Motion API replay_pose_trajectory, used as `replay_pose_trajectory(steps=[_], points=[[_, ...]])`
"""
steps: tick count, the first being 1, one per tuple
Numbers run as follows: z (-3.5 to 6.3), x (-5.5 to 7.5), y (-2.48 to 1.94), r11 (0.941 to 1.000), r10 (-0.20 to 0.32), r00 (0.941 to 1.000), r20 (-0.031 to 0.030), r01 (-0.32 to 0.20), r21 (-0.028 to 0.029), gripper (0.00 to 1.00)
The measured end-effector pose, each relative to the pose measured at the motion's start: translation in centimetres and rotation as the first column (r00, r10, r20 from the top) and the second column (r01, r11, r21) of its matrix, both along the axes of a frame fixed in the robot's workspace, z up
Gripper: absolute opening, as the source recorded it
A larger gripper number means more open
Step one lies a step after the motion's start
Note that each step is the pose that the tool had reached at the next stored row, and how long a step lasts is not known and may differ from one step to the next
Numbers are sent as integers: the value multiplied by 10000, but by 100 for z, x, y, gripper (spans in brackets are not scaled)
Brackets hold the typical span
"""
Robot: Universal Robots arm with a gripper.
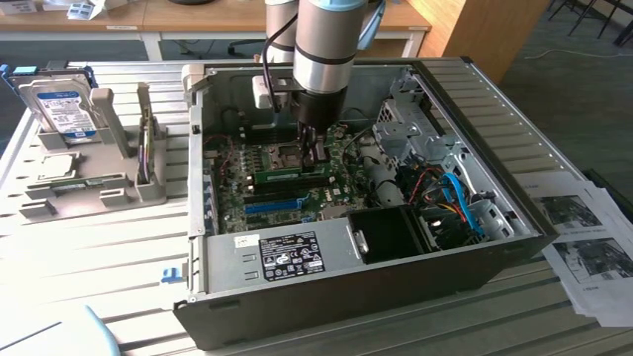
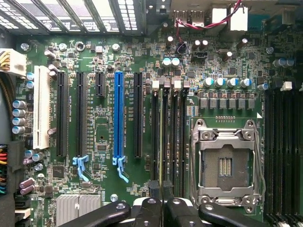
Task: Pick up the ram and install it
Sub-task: 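Insert the ram into the slot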
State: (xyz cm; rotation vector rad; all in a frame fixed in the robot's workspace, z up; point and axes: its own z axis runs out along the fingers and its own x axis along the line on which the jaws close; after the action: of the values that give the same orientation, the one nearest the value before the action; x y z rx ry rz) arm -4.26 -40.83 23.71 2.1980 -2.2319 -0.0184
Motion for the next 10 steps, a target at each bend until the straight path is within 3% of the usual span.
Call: replay_pose_trajectory(steps=[10], points=[[-3,0,-11,10000,0,10000,0,0,1,11]])
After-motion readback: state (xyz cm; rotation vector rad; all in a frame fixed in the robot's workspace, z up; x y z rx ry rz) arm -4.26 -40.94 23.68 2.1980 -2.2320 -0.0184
